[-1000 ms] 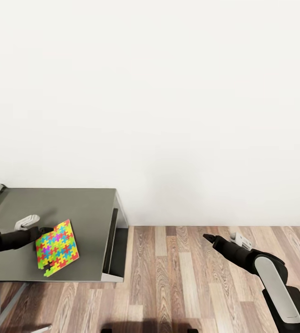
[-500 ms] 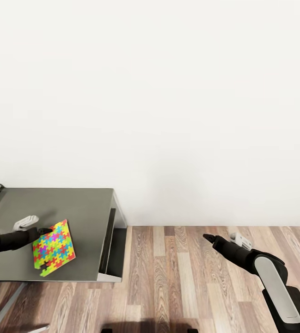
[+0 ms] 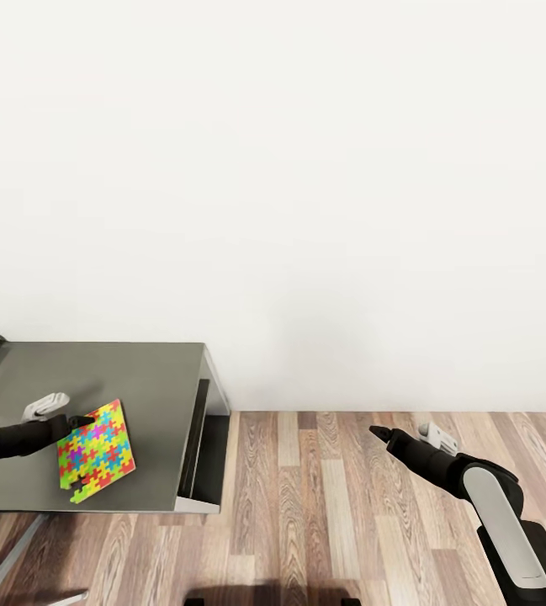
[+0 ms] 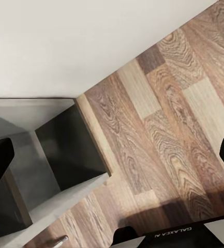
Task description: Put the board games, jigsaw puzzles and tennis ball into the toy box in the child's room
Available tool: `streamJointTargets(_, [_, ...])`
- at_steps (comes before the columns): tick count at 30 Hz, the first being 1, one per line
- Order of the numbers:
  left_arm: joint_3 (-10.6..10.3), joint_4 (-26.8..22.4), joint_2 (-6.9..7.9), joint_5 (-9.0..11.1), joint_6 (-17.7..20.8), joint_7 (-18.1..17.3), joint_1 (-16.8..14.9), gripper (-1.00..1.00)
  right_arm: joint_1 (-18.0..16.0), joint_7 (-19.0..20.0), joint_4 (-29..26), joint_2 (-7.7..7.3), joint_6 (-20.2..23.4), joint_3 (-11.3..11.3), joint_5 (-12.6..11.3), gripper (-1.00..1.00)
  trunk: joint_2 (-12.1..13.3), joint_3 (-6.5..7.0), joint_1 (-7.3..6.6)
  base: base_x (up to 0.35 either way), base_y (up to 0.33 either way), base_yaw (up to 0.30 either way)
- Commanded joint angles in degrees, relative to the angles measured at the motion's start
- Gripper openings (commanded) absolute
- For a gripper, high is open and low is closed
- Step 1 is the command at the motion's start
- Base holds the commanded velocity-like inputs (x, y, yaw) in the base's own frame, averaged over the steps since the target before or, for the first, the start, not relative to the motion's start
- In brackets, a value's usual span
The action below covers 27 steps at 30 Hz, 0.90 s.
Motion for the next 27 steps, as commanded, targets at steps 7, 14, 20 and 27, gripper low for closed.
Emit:
streamJointTargets(7, [0.1,0.0,-4.21,0.3,0.6,-0.2,0.1,1.0,0.0,-0.6,-0.1,-0.01,0.2,0.0,-0.6,1.0,-0.1,-0.09,0.05,0.0,-0.093,0.0])
streamJointTargets(14, [0.1,0.0,-4.21,0.3,0.6,-0.2,0.1,1.0,0.0,-0.6,-0.1,-0.01,0.2,0.0,-0.6,1.0,-0.1,-0.09,0.05,0.0,-0.009,0.0])
streamJointTargets(20, [0.1,0.0,-4.21,0.3,0.6,-0.2,0.1,1.0,0.0,-0.6,-0.1,-0.01,0.2,0.0,-0.6,1.0,-0.1,-0.09,0.05,0.0,-0.007,0.0])
streamJointTargets(27, [0.1,0.0,-4.21,0.3,0.6,-0.2,0.1,1.0,0.0,-0.6,-0.1,-0.01,0.2,0.0,-0.6,1.0,-0.1,-0.09,0.05,0.0,-0.112,0.0])
